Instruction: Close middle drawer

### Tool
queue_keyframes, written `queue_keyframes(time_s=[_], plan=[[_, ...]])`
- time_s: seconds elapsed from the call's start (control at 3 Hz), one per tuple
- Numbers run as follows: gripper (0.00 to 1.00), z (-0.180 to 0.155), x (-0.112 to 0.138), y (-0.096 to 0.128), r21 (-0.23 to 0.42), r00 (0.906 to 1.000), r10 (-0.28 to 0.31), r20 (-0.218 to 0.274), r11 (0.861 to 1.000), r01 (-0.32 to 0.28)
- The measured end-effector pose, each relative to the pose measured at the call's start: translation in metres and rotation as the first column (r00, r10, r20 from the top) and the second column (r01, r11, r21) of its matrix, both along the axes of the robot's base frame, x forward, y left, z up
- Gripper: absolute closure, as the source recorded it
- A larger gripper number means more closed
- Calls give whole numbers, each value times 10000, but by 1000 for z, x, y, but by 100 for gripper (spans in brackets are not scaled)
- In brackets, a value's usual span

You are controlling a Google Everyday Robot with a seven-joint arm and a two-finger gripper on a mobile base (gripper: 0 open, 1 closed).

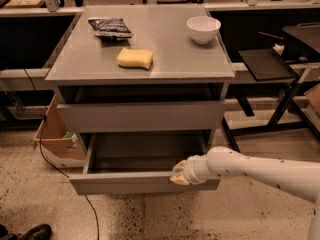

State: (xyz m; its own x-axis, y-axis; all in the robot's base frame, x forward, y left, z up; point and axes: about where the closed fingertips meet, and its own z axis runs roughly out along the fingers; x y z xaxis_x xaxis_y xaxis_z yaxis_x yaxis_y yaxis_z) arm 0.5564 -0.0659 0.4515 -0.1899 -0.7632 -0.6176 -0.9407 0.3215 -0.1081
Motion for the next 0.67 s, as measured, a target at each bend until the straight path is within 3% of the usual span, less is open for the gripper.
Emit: queue_keyframes(time_s=[0.67], plan=[[11, 19, -4, -10, 24, 9994, -150, 324, 9999, 150]])
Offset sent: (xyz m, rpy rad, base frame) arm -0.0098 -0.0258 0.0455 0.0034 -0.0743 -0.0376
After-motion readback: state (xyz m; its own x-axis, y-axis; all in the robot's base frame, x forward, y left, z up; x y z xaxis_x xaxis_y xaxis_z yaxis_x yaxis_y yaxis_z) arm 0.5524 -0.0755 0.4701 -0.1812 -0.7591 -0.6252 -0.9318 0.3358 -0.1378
